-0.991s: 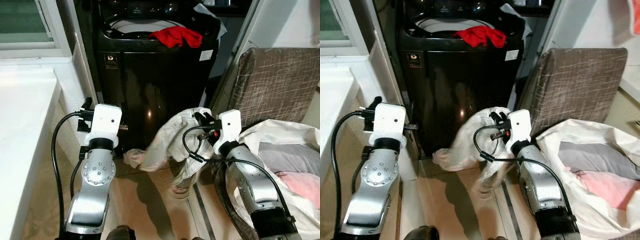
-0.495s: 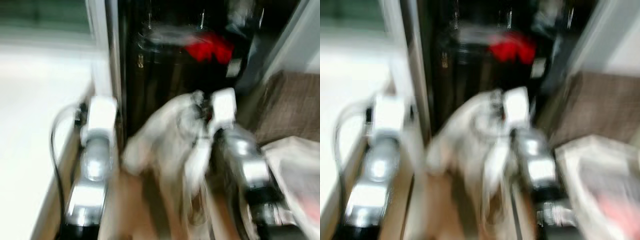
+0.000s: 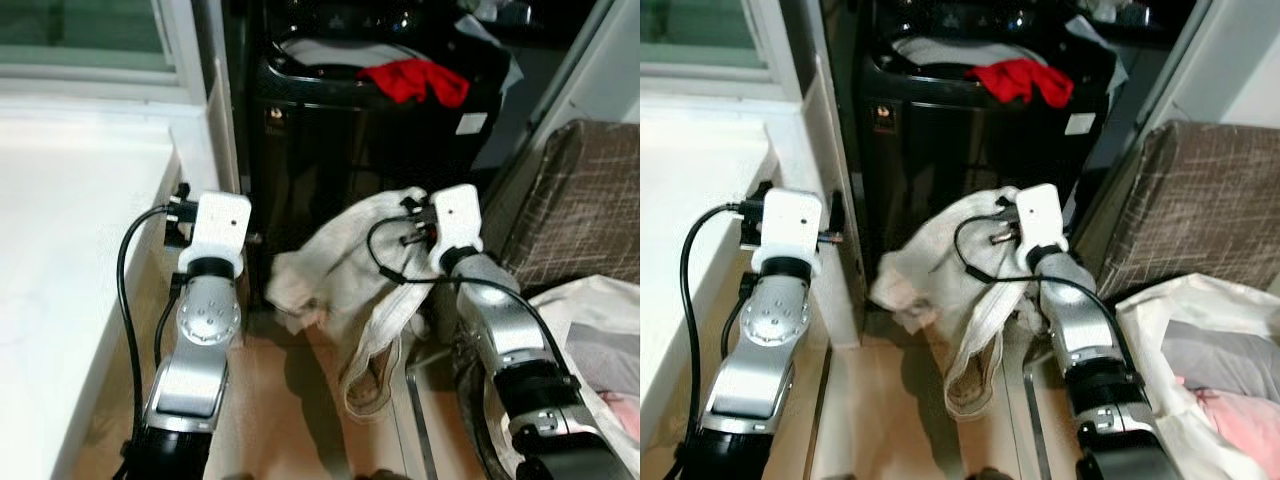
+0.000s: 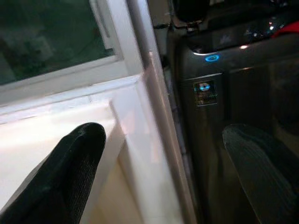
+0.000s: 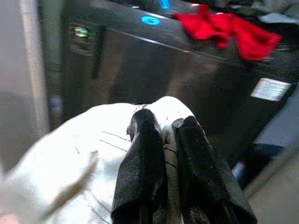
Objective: Clothes washing
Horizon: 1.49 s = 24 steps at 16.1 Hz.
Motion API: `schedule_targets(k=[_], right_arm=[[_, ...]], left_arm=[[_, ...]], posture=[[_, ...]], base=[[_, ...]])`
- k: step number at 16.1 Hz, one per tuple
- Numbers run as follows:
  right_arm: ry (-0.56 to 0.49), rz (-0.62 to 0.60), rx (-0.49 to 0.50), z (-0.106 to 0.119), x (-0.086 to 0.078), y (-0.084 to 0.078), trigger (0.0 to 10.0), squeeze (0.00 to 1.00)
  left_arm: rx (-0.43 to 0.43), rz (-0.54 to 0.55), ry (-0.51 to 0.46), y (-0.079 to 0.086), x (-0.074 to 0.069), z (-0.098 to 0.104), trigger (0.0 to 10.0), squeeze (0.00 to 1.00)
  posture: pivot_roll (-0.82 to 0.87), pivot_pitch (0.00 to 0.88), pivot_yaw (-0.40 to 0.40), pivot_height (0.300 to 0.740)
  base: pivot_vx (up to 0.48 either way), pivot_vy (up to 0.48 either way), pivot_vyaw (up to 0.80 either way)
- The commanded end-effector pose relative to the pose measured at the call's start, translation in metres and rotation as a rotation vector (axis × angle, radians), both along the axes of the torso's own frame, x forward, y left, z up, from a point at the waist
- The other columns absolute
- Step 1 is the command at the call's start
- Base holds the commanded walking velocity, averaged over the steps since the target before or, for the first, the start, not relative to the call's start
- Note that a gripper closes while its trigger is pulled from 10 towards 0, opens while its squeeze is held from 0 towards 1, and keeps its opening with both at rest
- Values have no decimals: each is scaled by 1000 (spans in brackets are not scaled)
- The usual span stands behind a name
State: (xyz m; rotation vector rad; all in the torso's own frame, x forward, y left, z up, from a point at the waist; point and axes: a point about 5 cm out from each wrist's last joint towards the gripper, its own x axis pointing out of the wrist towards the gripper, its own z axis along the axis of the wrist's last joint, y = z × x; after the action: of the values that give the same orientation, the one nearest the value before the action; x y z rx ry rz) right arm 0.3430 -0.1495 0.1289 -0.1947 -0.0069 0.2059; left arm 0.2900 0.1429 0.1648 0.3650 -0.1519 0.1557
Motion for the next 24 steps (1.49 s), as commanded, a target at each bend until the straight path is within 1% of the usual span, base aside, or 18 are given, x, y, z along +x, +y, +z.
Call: schedule_targets(k=[1, 3, 4, 5, 6, 7, 10, 12, 14, 17, 20, 24], right_arm=[[-142, -118, -58, 26, 8, -12, 10000, 180], [-165, -206, -90, 30, 10, -25, 10000, 184], [-159, -230, -96, 29, 10, -29, 10000, 188], [-159, -230, -96, 29, 10, -29, 10000, 188], [-134, -219, -79, 26, 10, -30, 10000, 188], [-129, -211, -71, 24, 10, -29, 10000, 188], [-116, -121, -7, 23, 10, -16, 10000, 188], [-117, -86, 29, 25, 11, -10, 10000, 180], [-148, -74, 29, 33, 14, -8, 10000, 184], [-184, -96, 18, 46, 22, -13, 10000, 180], [-207, -133, 9, 57, 29, -25, 10000, 184], [-203, -132, 9, 56, 30, -26, 10000, 180]], left_arm=[[4, -25, 3, -2, 1, -1, 10000, 0], [10, -36, 0, -4, 2, -1, 10000, 0], [11, -39, -1, -5, 3, -1, 10000, 0], [11, -39, -1, -5, 3, -1, 10000, 0], [6, -44, 2, -6, 3, -2, 10000, 0], [-6, -53, -1, -7, 3, -2, 10000, 0], [-29, -77, -14, -8, 3, 0, 10000, 0], [-31, -86, -15, -9, 4, 1, 10000, 0], [-19, -106, -23, -14, 6, 3, 10000, 0], [-4, -156, -56, -22, 10, 9, 10000, 0], [-1, -195, -71, -28, 13, 14, 10000, 0], [-1, -210, -80, -30, 13, 14, 10000, 0]], posture=[[-11, 0, -52, 740], [-11, 0, -52, 740], [-13, 0, -49, 740], [-13, 0, -49, 740], [-18, 0, -46, 740], [-18, 0, -46, 740], [-20, 0, -43, 740], [-21, 0, -42, 740], [-20, 0, -40, 740], [-26, 0, -37, 740], [-31, 0, -37, 740], [-31, 0, -38, 740]], base=[[0, 0, 0], [0, 0, 0], [0, 0, 0], [0, 0, 0], [0, 0, 0], [0, 0, 0], [0, 0, 0], [469, 0, 0], [469, 0, 0], [469, 0, 0], [469, 0, 0], [469, 0, 0]])
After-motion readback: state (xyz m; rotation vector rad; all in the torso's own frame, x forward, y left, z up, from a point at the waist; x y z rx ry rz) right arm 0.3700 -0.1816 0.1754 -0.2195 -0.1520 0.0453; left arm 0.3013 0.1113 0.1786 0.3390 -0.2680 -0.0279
